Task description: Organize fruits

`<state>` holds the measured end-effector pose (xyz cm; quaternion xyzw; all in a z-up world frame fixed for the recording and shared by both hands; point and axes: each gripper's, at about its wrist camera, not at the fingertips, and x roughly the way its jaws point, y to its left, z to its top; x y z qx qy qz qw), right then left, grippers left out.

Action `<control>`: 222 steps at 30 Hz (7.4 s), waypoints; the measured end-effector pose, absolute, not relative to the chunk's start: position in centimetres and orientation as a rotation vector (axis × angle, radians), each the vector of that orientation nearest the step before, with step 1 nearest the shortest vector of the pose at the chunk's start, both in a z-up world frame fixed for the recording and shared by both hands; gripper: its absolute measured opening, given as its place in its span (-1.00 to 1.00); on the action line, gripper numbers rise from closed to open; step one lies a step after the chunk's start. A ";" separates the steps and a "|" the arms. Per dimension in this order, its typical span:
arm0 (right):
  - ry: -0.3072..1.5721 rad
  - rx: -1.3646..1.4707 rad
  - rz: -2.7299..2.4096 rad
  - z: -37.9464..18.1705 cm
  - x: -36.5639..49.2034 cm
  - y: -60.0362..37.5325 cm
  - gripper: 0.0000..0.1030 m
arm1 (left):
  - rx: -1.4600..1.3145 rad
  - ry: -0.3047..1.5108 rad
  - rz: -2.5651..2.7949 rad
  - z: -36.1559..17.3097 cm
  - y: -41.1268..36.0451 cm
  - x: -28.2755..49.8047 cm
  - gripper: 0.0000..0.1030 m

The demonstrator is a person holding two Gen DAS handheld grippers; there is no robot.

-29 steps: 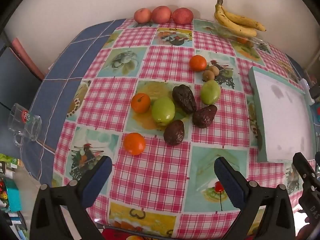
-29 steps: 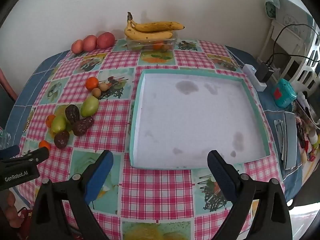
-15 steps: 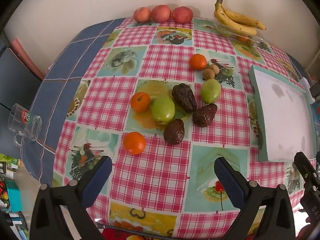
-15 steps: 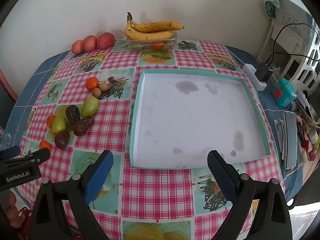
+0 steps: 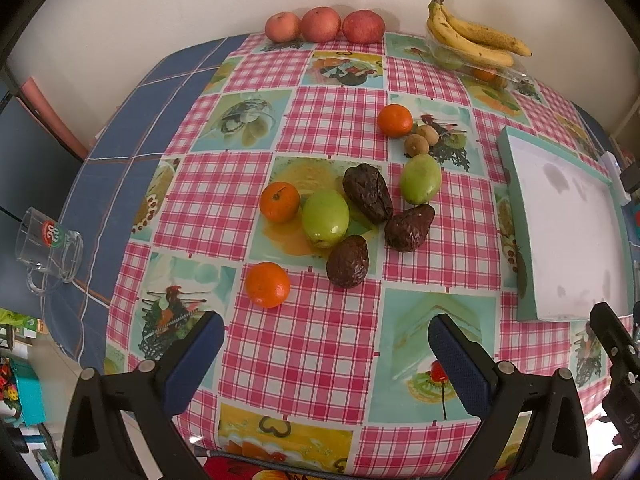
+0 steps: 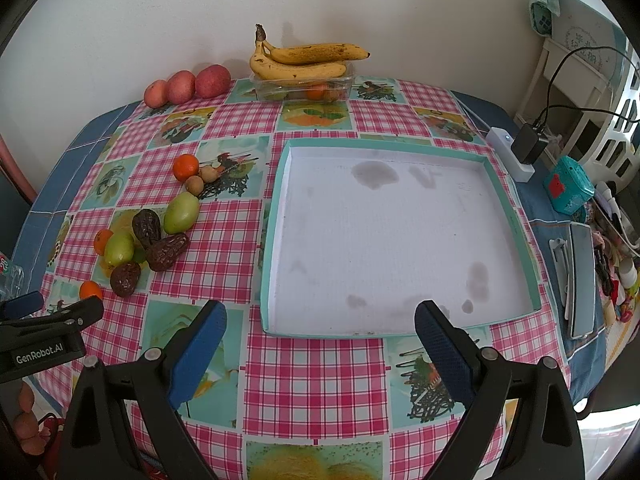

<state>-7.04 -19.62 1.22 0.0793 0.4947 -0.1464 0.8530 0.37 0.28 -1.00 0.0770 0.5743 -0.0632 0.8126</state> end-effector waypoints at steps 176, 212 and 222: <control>1.161 0.426 -0.531 -6.0 3.8 -36.7 -0.18 | 0.162 1.222 -0.633 -5.7 -22.3 9.8 -0.26; 1.137 0.397 -0.506 -3.3 1.3 -33.8 0.57 | 0.083 1.142 -0.471 -1.8 -14.5 8.2 0.57; 1.084 0.364 -0.460 -3.2 0.3 -29.8 0.86 | -0.010 1.064 -0.244 -1.2 -4.8 8.6 1.00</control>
